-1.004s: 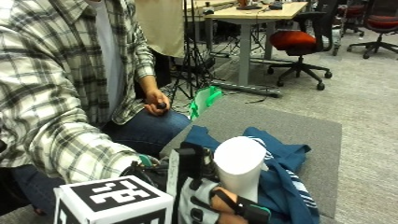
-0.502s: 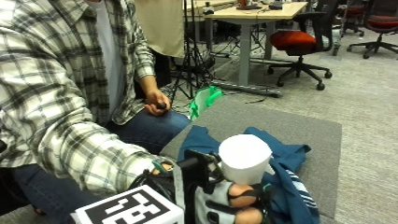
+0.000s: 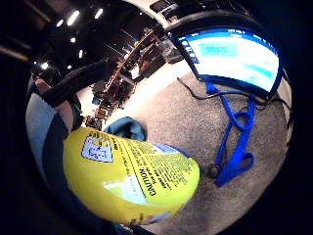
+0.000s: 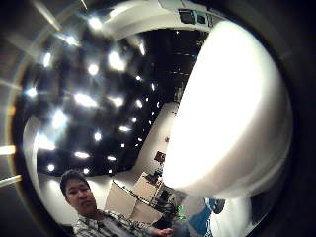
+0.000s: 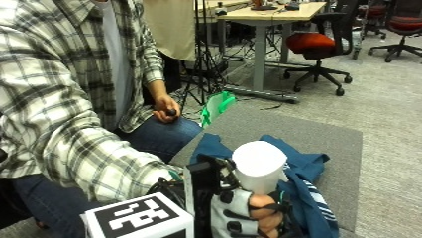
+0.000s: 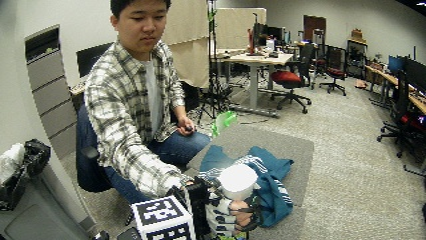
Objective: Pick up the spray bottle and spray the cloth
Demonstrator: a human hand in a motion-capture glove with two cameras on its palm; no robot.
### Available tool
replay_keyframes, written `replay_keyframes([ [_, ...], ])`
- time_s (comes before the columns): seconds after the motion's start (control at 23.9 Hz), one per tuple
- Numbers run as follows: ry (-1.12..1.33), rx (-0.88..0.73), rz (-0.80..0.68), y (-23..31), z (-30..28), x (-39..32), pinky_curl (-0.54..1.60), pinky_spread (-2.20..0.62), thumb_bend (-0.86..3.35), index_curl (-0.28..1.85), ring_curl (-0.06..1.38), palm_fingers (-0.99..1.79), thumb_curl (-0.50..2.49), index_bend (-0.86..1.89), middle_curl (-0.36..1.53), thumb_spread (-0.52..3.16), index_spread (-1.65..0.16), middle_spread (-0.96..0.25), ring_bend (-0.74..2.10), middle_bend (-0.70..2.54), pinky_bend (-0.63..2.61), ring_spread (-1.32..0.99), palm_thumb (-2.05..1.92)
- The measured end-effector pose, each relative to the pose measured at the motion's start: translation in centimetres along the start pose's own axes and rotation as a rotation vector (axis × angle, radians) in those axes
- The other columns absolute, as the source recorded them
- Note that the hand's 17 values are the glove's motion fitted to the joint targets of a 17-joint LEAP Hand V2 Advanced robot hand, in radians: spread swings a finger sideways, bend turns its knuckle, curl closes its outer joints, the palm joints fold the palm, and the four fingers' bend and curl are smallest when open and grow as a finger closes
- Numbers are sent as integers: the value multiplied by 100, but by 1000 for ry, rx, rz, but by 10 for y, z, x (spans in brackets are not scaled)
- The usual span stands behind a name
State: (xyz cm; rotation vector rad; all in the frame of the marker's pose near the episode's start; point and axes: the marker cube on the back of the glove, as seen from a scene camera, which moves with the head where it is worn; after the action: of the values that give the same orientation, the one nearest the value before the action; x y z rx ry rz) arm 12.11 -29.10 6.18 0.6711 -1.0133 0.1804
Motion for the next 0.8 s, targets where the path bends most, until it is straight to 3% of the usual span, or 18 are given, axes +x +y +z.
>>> replay_keyframes([
  [0.8,119,-34,-42,0,7,-6,32,-14,-3,46,44,127,71,24,49,15,-28,-17,57,49,48,-22,108],
])
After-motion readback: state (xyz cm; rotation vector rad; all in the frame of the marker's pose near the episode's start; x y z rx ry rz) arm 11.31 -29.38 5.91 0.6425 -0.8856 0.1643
